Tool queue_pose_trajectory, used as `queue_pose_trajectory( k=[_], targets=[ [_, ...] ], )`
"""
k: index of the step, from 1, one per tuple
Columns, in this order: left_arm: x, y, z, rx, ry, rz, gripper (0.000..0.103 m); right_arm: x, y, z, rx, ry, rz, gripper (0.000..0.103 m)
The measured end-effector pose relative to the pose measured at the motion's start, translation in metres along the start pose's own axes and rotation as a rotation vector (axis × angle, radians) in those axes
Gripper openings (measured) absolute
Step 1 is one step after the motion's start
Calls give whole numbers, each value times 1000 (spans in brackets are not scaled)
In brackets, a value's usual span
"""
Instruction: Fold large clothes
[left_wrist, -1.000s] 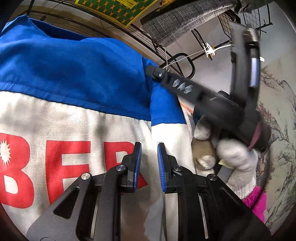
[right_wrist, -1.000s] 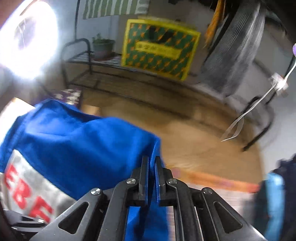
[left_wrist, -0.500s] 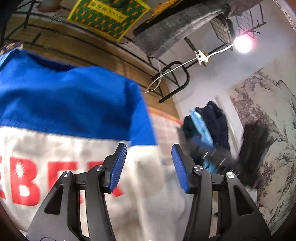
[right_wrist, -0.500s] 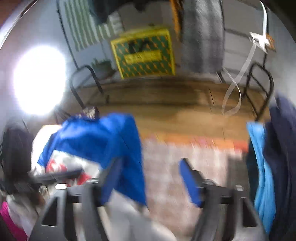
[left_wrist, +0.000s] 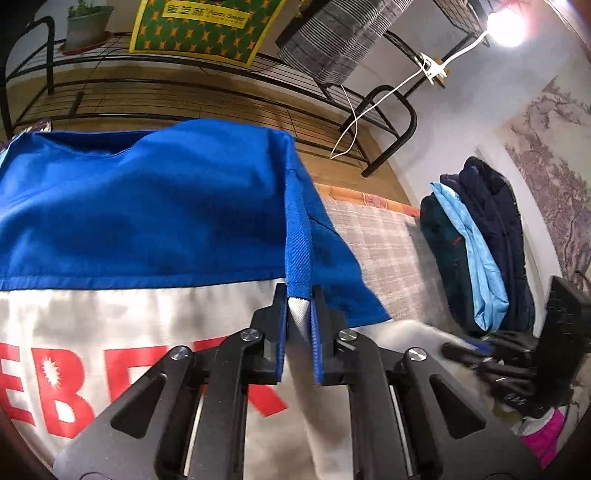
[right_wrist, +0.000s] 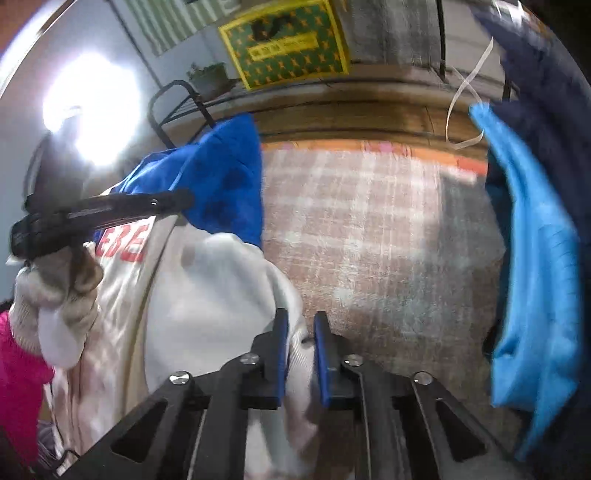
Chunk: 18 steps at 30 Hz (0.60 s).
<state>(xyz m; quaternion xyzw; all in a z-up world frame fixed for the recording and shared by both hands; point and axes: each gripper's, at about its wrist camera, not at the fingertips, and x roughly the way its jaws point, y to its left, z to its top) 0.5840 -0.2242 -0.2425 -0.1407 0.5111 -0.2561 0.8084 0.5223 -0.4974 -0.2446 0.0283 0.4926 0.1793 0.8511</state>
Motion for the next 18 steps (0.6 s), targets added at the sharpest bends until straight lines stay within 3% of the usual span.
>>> queue_pose_trajectory(
  k=[3, 6, 9, 11, 13, 14, 18],
  targets=[
    [-1, 7, 0, -26, -20, -17, 8, -20, 7, 3, -56, -76, -75, 7],
    [3, 10, -2, -43, -36, -13, 8, -5, 3, 10, -43, -44, -126, 7],
    [5, 14, -4, -29, -37, 74, 9, 23, 9, 6, -105, 17, -209, 8],
    [-5, 19, -8, -24, -46, 109, 9, 24, 9, 5, -81, 14, -236, 14],
    [-21, 27, -13, -42, -53, 134, 9, 13, -1, 2, -36, -4, -252, 32],
    [-28, 29, -15, -44, -59, 155, 9, 6, -3, 2, -19, -15, -259, 37],
    [-68, 34, -30, -82, -70, 122, 9, -40, -8, -5, 51, -80, -188, 39]
  ],
)
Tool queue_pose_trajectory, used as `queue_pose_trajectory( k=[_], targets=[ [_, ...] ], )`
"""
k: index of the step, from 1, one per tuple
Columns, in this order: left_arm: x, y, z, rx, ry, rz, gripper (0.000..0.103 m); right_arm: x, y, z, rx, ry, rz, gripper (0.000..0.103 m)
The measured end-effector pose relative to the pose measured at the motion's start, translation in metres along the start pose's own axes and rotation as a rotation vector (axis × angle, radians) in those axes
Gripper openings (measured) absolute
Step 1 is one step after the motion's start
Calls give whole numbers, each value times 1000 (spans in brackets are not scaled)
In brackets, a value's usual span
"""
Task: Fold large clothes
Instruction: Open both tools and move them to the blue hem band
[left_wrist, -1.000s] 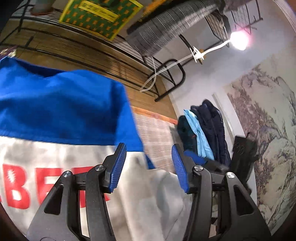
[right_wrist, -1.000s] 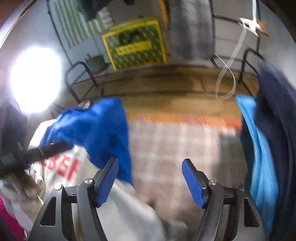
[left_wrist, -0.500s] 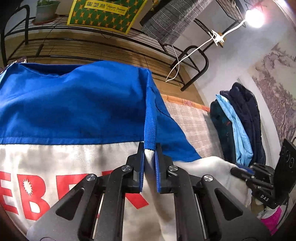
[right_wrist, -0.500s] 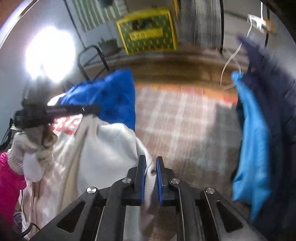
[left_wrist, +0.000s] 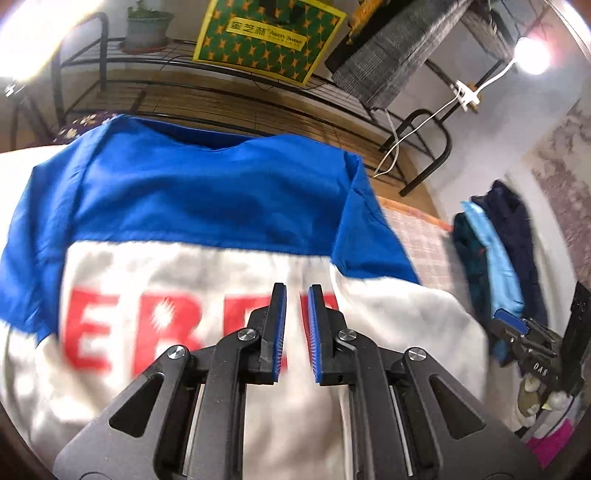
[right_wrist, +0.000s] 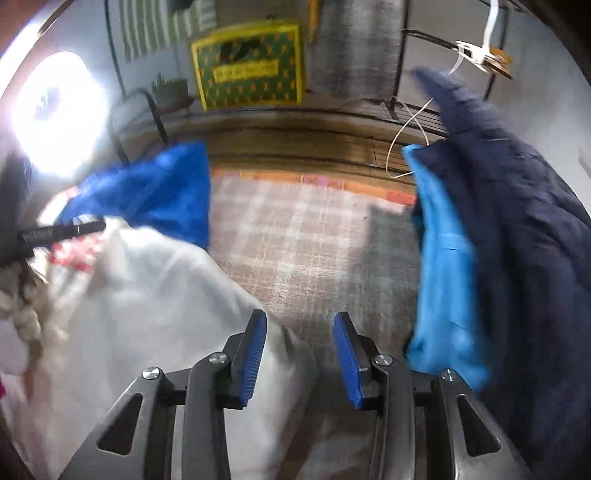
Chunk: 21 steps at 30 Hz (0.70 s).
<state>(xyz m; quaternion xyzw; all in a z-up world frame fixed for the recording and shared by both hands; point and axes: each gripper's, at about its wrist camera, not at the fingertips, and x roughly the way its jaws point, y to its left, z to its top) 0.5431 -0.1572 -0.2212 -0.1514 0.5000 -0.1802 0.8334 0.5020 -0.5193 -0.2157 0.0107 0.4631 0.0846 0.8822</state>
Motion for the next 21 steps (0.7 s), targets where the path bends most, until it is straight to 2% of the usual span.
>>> queue_pose_trajectory(
  k=[5, 8, 16, 18, 19, 20, 21],
  targets=[
    [-72, -21, -24, 46, -41, -66, 9, -79, 3, -14, 46, -95, 72, 40],
    [-119, -40, -44, 80, -71, -104, 9, -132, 8, -30, 70, -144, 122, 44],
    [-240, -80, -100, 147, -130, -205, 10, -282, 21, -92, 93, -277, 193, 47],
    [-270, -86, -119, 152, -132, -236, 20, -317, 26, -111, 87, -306, 197, 51],
    [-282, -87, -127, 150, -135, -248, 35, -330, 29, -119, 83, -319, 192, 56],
    [-295, -88, -137, 149, -140, -264, 43, -343, 31, -128, 81, -331, 185, 59],
    [-308, -89, -147, 151, -142, -275, 44, -358, 35, -140, 77, -343, 180, 62]
  ],
)
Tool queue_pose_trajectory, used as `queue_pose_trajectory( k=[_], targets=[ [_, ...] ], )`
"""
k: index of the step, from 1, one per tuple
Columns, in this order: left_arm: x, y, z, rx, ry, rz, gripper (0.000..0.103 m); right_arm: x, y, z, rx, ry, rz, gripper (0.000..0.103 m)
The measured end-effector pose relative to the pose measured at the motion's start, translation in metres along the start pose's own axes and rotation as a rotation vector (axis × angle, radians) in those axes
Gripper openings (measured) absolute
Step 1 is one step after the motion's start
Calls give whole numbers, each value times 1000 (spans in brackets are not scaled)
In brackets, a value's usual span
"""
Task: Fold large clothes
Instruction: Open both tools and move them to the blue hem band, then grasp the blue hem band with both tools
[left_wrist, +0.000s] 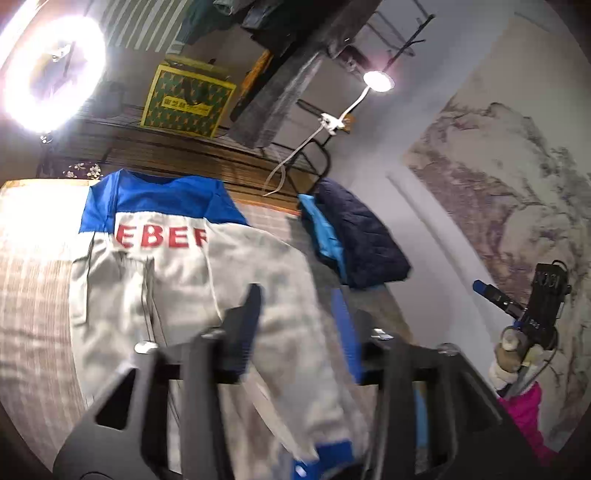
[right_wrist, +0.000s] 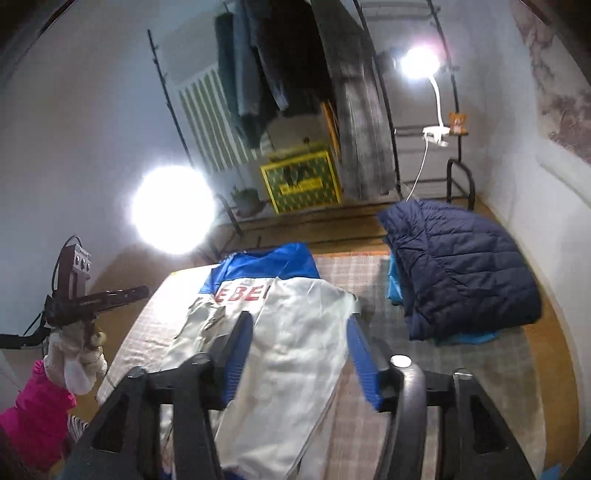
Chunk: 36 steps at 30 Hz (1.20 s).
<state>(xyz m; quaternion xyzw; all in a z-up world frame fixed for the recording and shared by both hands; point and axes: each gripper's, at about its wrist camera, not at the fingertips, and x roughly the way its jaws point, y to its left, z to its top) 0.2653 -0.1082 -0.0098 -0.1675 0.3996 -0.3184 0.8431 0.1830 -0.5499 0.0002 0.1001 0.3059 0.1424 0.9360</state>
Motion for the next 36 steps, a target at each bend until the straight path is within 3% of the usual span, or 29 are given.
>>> queue_pose_trajectory(
  k=[5, 7, 11, 17, 23, 29, 36],
  targets=[
    [-44, -21, -46, 22, 34, -12, 44, -39, 18, -34, -18, 14, -6, 62],
    [-57, -21, -69, -8, 65, -25, 44, -45, 22, -54, -24, 32, -11, 67],
    [-78, -18, -108, -70, 121, -33, 44, -42, 25, -92, -15, 77, -16, 71],
    [-98, -10, -158, -118, 134, 3, 49, -5, 15, -147, 59, 185, -32, 75],
    [-45, 4, -201, -265, 194, -73, 49, 54, 1, -202, 192, 355, 21, 73],
    [37, 3, -222, -339, 278, -126, 49, 99, 8, -239, 192, 462, 43, 69],
    [100, 11, -237, -393, 339, -91, 49, 120, 9, -261, 196, 529, 99, 66]
  ],
)
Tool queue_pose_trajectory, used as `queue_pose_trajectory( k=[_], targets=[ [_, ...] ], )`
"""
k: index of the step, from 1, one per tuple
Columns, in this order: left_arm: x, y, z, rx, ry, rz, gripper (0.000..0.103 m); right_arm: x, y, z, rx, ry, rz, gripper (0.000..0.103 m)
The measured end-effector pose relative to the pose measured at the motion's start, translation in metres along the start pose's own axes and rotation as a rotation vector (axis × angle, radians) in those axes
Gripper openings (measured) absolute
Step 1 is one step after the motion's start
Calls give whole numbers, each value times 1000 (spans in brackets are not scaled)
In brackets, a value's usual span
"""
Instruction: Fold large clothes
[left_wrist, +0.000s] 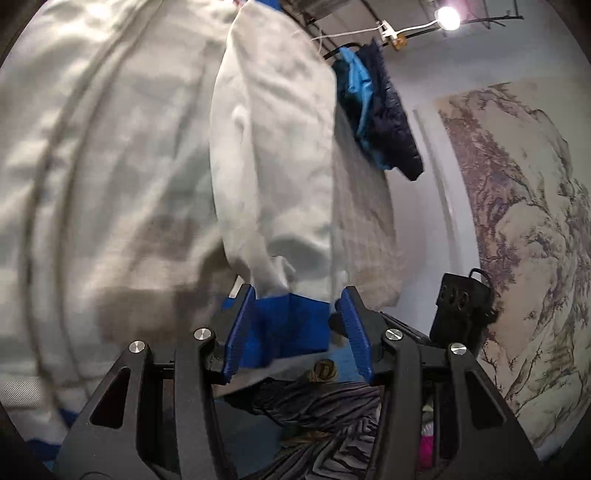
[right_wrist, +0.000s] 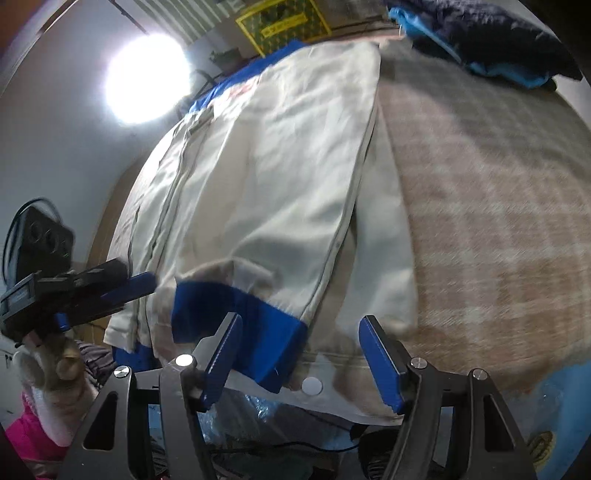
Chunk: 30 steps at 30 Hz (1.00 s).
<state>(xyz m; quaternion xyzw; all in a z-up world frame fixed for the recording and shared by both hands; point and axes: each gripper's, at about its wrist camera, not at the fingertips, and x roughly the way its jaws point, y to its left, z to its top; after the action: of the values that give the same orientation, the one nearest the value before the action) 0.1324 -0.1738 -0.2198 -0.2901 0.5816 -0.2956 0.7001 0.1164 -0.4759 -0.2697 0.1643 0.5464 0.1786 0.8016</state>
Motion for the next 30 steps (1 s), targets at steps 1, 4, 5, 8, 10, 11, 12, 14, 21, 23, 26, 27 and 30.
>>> queue_pose_trajectory(
  k=[1, 4, 5, 8, 10, 11, 12, 14, 21, 23, 26, 27, 30],
  targets=[
    [4, 3, 0, -6, 2, 9, 49, 4, -1, -2, -1, 12, 6, 62],
    [13, 12, -1, 2, 8, 34, 47, 12, -4, -6, -9, 29, 18, 56],
    [14, 15, -2, 4, 10, 39, 36, 13, -4, -6, -14, 32, 29, 53],
    [18, 29, -1, -22, 21, 1, 12, 17, -5, -6, -15, 55, 94, 29],
    [16, 33, -2, -32, 13, -43, 12, 18, -7, -4, -1, 63, 134, 13],
    [15, 32, -2, -36, 12, -65, 11, 17, -7, -4, 2, 61, 141, 9],
    [12, 31, -4, -52, 11, -111, 11, 14, -7, -4, 5, 55, 154, 6],
    [8, 29, -8, -91, 7, -214, 11, -1, -11, -2, 18, 32, 207, 3],
    [34, 45, -21, -129, 45, -344, 11, -38, -36, 3, 49, -12, 241, 3],
    [41, 48, -23, -83, 39, -230, 11, -23, -48, 2, 105, 34, 236, 3],
    [38, 42, -26, -1, 25, -145, 11, -5, -48, -4, 98, 124, 163, 18],
    [36, 38, -26, 18, 18, -129, 11, -2, -49, -6, 107, 136, 180, 35],
    [34, 30, -24, 30, 17, -142, 11, -2, -43, -7, 84, 127, 195, 26]
  ],
)
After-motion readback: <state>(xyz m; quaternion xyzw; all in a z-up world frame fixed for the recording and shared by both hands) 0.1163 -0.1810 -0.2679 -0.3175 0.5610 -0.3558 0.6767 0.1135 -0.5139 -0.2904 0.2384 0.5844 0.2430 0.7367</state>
